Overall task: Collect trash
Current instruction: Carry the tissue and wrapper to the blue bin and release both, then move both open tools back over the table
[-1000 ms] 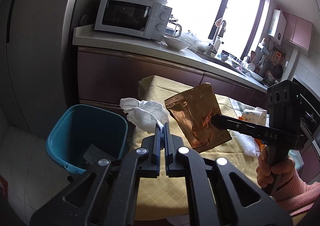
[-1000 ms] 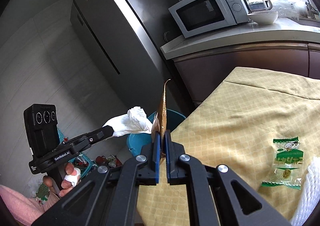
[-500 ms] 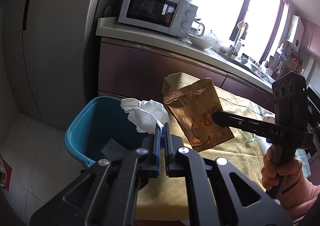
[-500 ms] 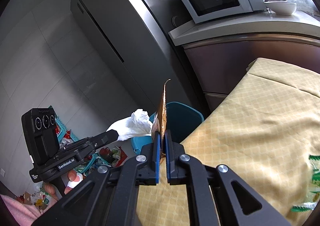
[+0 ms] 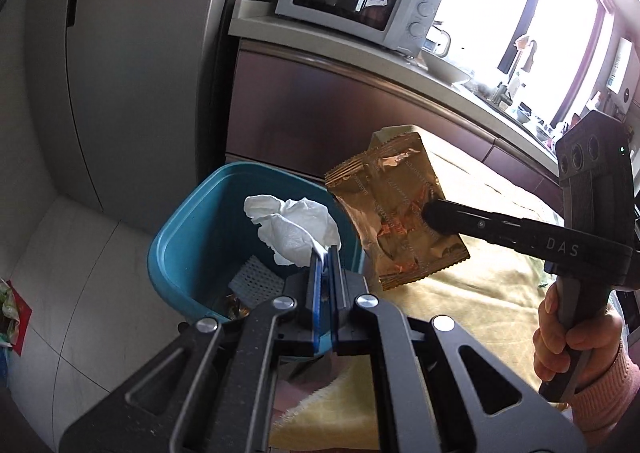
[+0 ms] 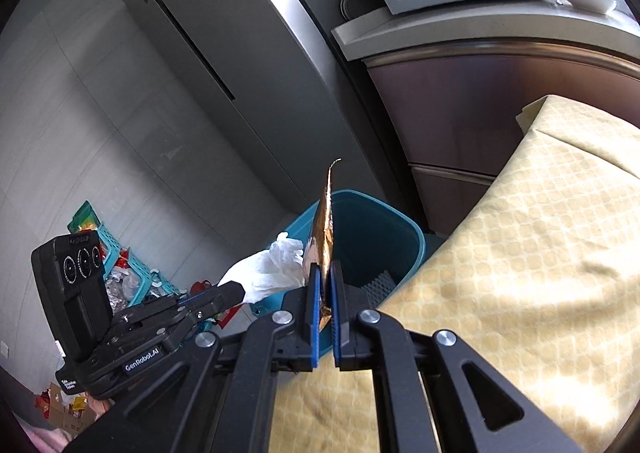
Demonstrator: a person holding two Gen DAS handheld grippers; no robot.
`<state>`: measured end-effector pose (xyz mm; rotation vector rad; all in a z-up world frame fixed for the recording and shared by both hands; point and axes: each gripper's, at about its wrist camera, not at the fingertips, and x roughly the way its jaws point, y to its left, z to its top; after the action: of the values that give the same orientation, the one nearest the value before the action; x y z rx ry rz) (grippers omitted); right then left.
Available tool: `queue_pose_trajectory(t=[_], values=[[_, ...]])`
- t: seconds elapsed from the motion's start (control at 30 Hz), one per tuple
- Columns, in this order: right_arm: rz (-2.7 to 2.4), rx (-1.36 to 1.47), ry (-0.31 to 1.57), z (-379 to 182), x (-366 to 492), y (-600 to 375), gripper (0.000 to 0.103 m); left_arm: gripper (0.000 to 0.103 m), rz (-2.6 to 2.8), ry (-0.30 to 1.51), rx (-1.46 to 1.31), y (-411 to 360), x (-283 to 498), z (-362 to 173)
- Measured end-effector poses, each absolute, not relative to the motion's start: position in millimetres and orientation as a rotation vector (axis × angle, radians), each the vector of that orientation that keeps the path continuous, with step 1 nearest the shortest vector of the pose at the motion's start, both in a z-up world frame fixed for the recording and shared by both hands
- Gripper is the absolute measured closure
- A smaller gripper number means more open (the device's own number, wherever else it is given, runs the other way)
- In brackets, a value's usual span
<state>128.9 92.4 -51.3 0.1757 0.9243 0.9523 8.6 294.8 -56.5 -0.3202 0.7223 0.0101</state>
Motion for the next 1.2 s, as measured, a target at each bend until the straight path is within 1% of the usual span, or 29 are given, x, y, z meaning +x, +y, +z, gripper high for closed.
queue_pose_trajectory(t=[0.47, 0.63, 0.67, 0.73, 0.77, 0.87, 1.0, 1.13, 1.2], values=[[0.916, 0.046, 1.039, -81.6, 138.9, 148.8, 0.098, 0.099, 0.065, 0.784, -0.338, 308.6, 32.3, -85.9], [0.893, 0.027, 1.064, -86.6, 141.1, 157.6, 0.096, 0.098, 0.075, 0.8, -0.34, 309.2, 39.2, -93.9], [0.886, 0.025, 1.069, -88.1, 143.8, 159.6, 0.096, 0.097, 0.08, 0.799, -0.334, 308.7, 40.4, -94.8], [0.877, 0.021, 1.074, -89.2, 145.2, 163.5, 0.094, 0.09, 0.087, 0.801, -0.327, 307.8, 44.8, -96.8], [0.873, 0.021, 1.074, -89.9, 145.6, 164.2, 0.094, 0.088, 0.089, 0.804, -0.326, 307.3, 46.5, -97.9], [0.872, 0.028, 1.074, -91.2, 145.0, 163.6, 0.09, 0.088, 0.088, 0.81, -0.328, 306.1, 49.0, -100.7], [0.866, 0.043, 1.061, -90.3, 144.3, 158.8, 0.082, 0.085, 0.078, 0.796, -0.336, 302.3, 45.8, -98.7], [0.87, 0.066, 1.049, -86.7, 143.2, 150.9, 0.082, 0.082, 0.062, 0.77, -0.323, 297.7, 38.9, -91.4], [0.877, 0.073, 1.034, -82.0, 140.1, 142.7, 0.082, 0.079, 0.048, 0.751, -0.316, 293.5, 35.3, -84.7]])
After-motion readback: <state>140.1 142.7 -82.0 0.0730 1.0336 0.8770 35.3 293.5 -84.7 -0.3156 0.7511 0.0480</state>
